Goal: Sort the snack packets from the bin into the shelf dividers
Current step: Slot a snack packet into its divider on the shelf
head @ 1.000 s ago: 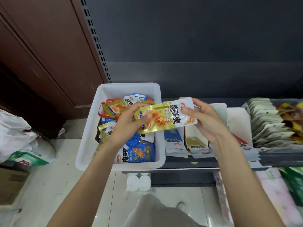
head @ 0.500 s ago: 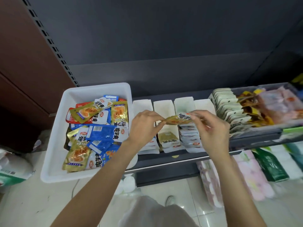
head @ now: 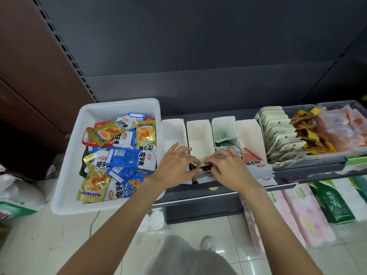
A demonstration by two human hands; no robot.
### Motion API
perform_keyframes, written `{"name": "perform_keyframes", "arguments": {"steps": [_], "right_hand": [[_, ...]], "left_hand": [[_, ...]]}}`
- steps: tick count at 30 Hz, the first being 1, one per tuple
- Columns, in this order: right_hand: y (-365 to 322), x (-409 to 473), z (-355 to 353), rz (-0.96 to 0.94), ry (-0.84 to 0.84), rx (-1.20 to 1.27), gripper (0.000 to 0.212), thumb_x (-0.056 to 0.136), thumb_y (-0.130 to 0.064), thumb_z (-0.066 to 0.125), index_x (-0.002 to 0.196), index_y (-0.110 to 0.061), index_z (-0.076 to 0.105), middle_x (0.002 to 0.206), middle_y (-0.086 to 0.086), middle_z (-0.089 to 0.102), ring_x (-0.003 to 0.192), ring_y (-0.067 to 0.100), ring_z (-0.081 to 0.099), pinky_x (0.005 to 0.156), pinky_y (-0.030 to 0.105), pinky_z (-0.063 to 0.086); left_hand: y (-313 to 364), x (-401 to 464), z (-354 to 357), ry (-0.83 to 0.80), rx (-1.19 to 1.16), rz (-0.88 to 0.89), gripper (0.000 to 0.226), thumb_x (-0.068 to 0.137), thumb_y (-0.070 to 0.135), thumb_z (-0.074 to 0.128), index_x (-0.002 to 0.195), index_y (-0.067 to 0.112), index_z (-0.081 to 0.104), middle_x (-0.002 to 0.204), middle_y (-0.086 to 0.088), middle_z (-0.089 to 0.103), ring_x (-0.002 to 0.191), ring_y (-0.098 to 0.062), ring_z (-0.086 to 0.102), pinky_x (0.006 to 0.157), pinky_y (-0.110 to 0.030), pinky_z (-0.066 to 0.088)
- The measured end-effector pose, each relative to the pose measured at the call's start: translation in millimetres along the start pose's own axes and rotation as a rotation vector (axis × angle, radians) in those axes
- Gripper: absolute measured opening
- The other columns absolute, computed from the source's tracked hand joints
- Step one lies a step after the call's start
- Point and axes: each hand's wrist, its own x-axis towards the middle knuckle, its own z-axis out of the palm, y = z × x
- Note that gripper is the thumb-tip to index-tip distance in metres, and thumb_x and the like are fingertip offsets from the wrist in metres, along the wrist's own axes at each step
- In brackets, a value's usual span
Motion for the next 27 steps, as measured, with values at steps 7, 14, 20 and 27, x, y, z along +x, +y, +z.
{"name": "perform_keyframes", "arguments": {"steps": [7, 14, 20, 27], "right_hand": [[-3.3, -2.4, -14.0, 0.043, -0.136, 0.140, 0.034, 0.089, -0.013, 0.049, 0.118, -0.020, 0.066, 0.112, -0.001, 0.068, 0.105, 0.018, 0.058, 0.094, 0.029, 0.036], [-68.7, 43.3, -22.6, 0.027, -0.037, 0.489, 0.030, 0.093, -0.007, 0.051, 0.117, -0.019, 0.065, 0.105, -0.004, 0.071, 0.097, 0.011, 0.065, 0.090, 0.029, 0.052], [-134.2, 123.8, 22.5, -0.064, -0.121, 0.490, 0.029, 0.095, -0.009, 0.049, 0.118, -0.014, 0.065, 0.116, 0.001, 0.067, 0.103, 0.016, 0.062, 0.088, 0.029, 0.050], [-179.9, 221.3, 83.6, -0.221, -0.165, 0.155, 0.065, 0.089, -0.001, 0.055, 0.146, -0.019, 0.031, 0.154, 0.005, 0.029, 0.140, 0.022, 0.029, 0.114, 0.035, 0.025]], "left_hand": [[-2.6, -15.6, -13.3, 0.041, -0.140, -0.017, 0.028, 0.090, 0.038, 0.058, 0.114, 0.027, 0.067, 0.111, 0.004, 0.067, 0.108, -0.012, 0.056, 0.091, -0.029, 0.045], [-61.3, -78.6, -42.5, 0.454, -0.183, -0.397, 0.020, 0.088, 0.018, 0.065, 0.108, 0.020, 0.068, 0.092, 0.005, 0.069, 0.086, -0.011, 0.061, 0.068, -0.026, 0.052], [-129.7, -119.9, -47.8, 0.394, -0.046, -0.743, 0.034, 0.085, 0.016, 0.066, 0.118, 0.011, 0.062, 0.114, -0.011, 0.064, 0.105, -0.031, 0.056, 0.085, -0.040, 0.047], [-174.6, -114.5, -57.7, 0.428, -0.163, -0.819, 0.046, 0.088, 0.020, 0.062, 0.130, 0.008, 0.049, 0.126, -0.012, 0.054, 0.114, -0.030, 0.050, 0.096, -0.040, 0.042]]}}
